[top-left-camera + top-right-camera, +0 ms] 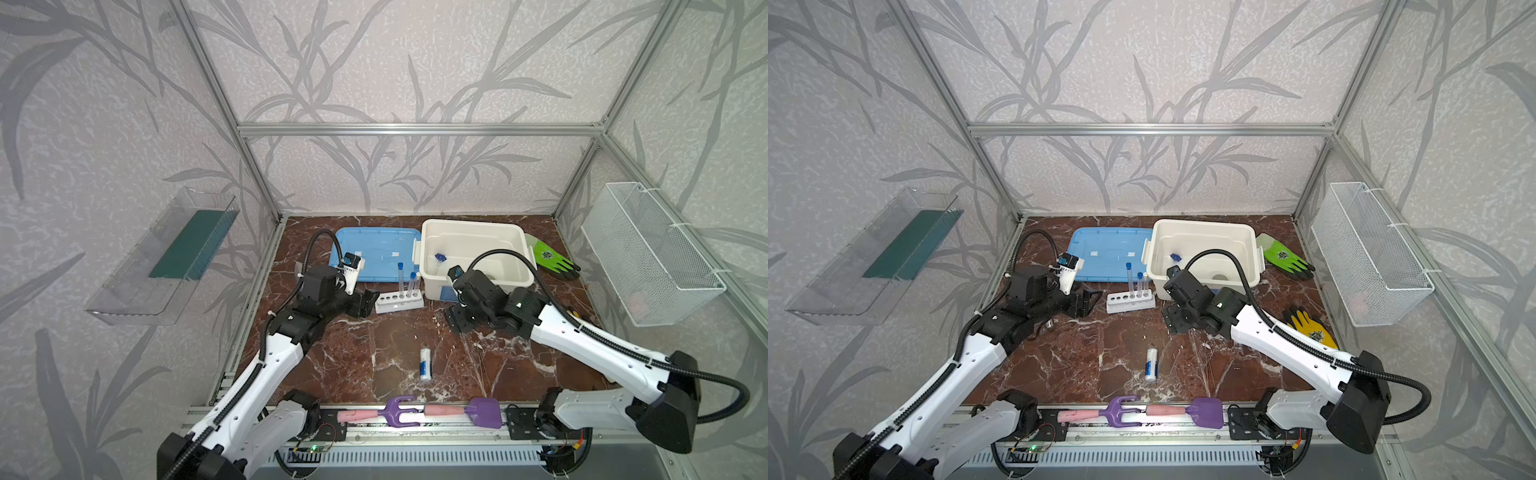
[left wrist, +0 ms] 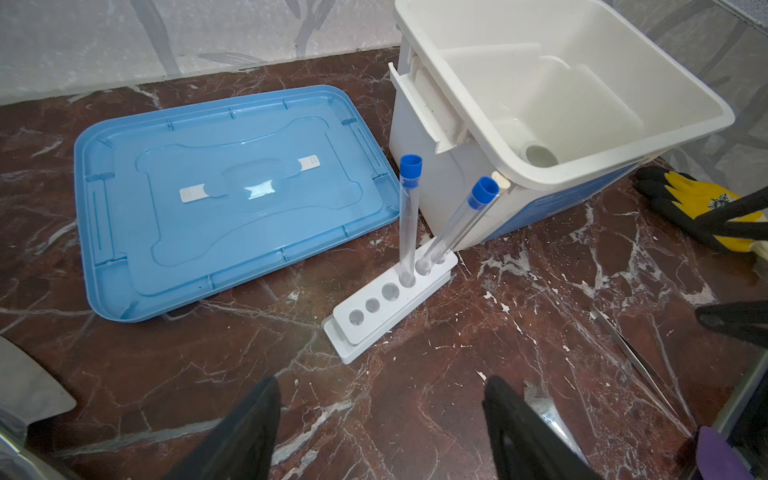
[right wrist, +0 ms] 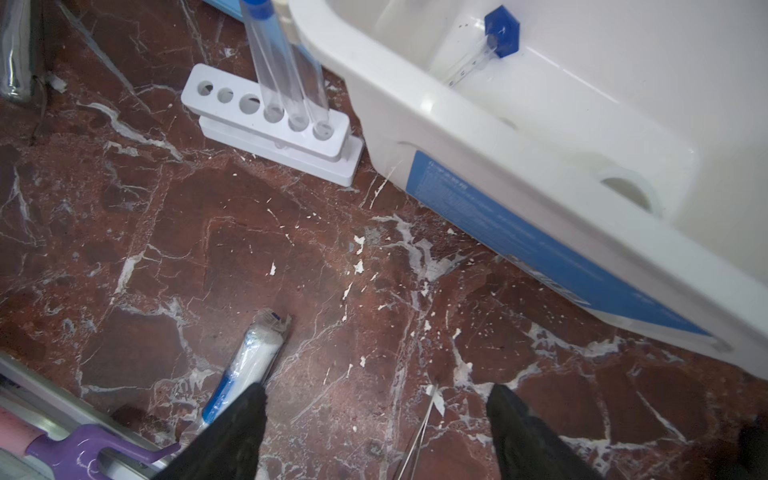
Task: Organize the chemistry lab equipment
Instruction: 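Reach the right gripper down to the wrapped white-and-blue cotton roll, then close the right gripper on the cotton roll and lift it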
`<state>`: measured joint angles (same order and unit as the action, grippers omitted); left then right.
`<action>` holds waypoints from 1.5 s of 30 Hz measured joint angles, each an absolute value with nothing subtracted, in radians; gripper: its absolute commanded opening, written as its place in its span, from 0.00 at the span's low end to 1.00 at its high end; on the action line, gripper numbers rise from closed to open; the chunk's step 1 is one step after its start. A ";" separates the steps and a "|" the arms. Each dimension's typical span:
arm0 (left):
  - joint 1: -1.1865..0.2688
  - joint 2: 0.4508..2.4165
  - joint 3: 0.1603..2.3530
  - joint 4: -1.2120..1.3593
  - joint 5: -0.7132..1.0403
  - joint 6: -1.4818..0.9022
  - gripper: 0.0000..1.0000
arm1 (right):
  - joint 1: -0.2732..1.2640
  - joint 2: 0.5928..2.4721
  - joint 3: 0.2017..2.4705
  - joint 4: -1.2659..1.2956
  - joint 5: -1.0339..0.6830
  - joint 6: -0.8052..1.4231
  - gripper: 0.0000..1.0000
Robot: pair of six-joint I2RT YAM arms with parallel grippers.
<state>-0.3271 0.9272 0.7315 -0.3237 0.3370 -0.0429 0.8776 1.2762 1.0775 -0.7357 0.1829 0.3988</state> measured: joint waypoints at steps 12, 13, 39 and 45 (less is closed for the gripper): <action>-0.339 0.894 0.702 -0.300 0.342 -0.017 0.92 | 0.998 1.451 1.000 -0.581 0.066 0.631 0.83; -0.339 0.893 0.702 -0.300 0.343 -0.014 0.92 | 1.005 1.478 1.003 -0.580 0.062 0.640 0.83; -0.340 0.865 0.704 -0.315 0.337 0.005 0.92 | 1.061 1.755 1.082 -0.565 -0.012 0.759 0.63; -0.341 0.858 0.704 -0.315 0.347 0.008 0.91 | 1.064 1.785 1.085 -0.577 -0.021 0.760 0.55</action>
